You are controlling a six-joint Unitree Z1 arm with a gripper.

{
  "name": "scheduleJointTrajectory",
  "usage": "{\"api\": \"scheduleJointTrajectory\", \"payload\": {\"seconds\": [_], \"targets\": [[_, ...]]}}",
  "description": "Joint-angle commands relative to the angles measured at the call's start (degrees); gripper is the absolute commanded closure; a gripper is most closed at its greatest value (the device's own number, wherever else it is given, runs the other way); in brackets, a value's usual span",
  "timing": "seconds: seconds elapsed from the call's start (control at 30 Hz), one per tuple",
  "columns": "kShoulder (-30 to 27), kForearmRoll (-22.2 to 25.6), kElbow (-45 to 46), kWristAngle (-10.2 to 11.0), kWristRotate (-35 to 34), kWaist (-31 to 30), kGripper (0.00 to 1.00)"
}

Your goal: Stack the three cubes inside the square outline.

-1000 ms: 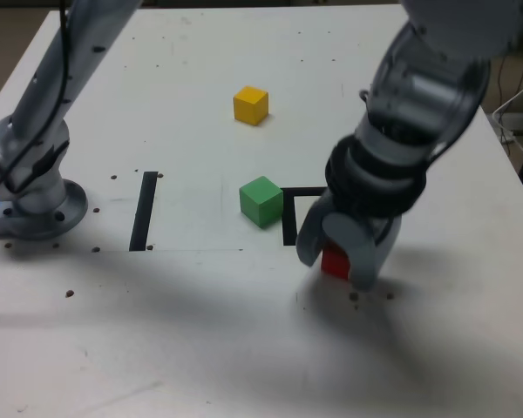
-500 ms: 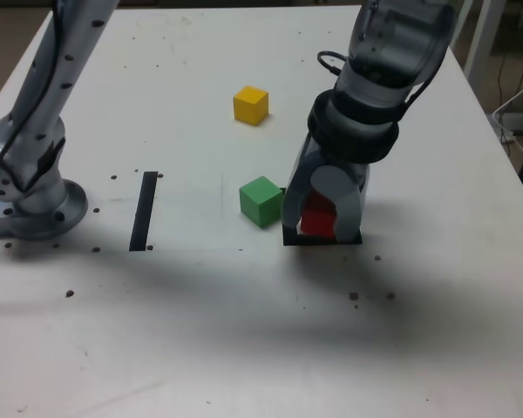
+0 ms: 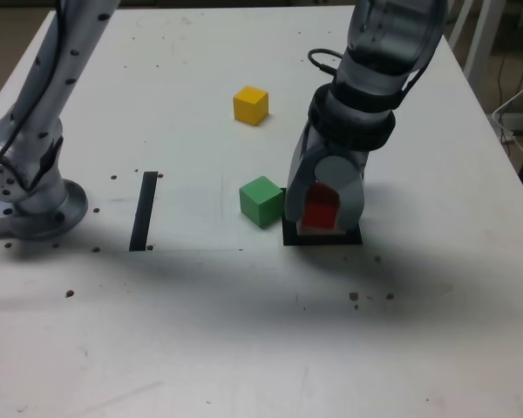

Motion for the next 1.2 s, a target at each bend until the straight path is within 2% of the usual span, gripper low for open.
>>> {"api": "scheduleJointTrajectory", "payload": {"seconds": [0.0,0.27,0.33,0.4,0.53,0.57,0.6,0.87,1.17], "targets": [[-0.47,-0.46,0.49,-0.04,-0.07,0.48,0.74],[-0.05,-1.77,1.15,-0.14,-0.09,0.89,0.74],[0.00,-2.18,1.47,-0.16,0.00,0.89,0.69],[0.06,-2.51,1.89,-0.22,0.14,0.89,0.54],[0.09,-2.97,2.90,-0.35,0.38,0.89,0.13],[0.07,-3.08,3.13,-0.37,0.41,0.88,0.05],[0.06,-3.14,3.25,-0.39,0.41,0.88,0.02],[-1.00,-3.47,3.60,0.22,0.38,0.89,0.01],[-6.46,-2.62,3.88,3.53,-0.10,1.32,0.01]]}}
